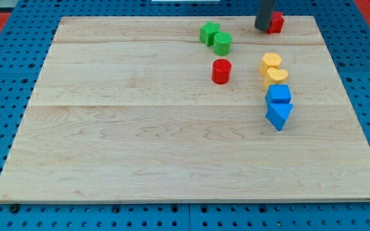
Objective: Push the red star to the top right
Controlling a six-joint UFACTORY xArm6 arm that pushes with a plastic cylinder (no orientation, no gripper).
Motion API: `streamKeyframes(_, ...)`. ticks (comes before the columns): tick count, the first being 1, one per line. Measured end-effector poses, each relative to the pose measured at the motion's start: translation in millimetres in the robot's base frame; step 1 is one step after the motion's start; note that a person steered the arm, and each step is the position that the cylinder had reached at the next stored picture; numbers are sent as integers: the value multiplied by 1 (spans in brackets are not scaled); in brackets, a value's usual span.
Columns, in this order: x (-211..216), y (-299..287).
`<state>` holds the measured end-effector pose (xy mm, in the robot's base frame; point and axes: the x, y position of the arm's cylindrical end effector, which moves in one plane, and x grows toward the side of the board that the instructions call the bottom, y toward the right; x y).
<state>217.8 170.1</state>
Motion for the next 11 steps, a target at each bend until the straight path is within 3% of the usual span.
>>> streamKeyframes(1,1,10)
streamKeyframes(2,6,-23)
streamKeyframes(3,-26,-35)
streamKeyframes(8,-26,31)
streamKeyframes(9,-25,14)
streamKeyframes(11,34,-60)
